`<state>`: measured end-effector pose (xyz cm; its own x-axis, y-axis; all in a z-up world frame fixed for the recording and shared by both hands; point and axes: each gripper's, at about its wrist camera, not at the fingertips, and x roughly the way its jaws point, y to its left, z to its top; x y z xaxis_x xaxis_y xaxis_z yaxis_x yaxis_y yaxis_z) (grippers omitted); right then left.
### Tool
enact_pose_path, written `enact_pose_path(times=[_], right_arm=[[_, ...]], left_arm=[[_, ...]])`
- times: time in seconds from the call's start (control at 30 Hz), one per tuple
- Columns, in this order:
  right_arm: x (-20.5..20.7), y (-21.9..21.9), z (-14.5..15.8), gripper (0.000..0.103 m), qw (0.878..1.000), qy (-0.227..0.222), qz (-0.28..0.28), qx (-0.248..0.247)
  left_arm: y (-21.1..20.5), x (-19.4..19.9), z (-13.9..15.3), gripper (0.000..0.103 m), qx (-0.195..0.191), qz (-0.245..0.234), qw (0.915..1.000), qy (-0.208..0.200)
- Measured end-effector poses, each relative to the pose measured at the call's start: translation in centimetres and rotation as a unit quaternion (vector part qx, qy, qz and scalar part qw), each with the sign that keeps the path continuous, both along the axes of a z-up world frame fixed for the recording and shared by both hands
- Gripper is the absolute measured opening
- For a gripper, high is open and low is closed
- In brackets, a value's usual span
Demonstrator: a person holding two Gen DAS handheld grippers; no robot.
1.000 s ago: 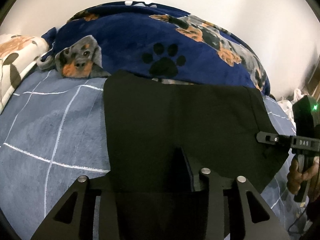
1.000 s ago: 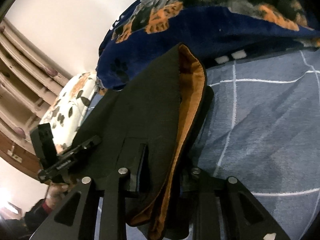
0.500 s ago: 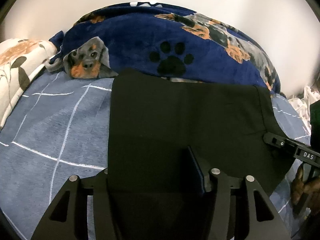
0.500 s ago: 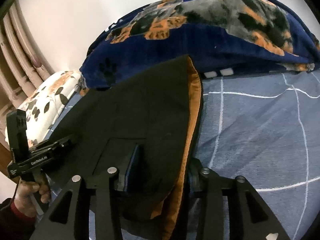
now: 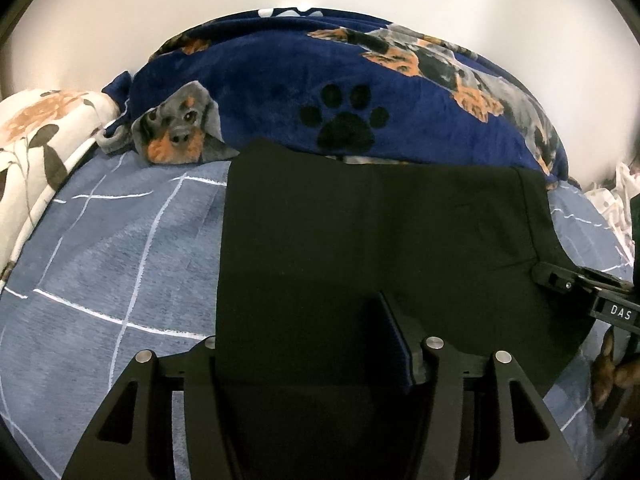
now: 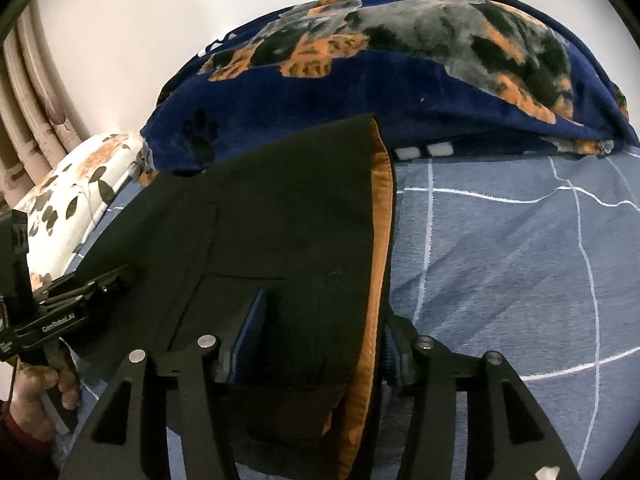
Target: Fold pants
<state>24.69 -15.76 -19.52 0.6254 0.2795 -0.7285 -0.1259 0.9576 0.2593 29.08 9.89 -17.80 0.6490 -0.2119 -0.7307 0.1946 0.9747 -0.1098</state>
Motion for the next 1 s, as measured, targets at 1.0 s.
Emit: enact_pose_path(times=[1.0], right_arm=[[0.05, 0.75, 0.2, 0.065, 0.998, -0.002, -0.026, -0.049]], left_arm=[[-0.3, -0.05, 0.11, 0.059, 0.011, 0.002, 0.9999, -0.003]])
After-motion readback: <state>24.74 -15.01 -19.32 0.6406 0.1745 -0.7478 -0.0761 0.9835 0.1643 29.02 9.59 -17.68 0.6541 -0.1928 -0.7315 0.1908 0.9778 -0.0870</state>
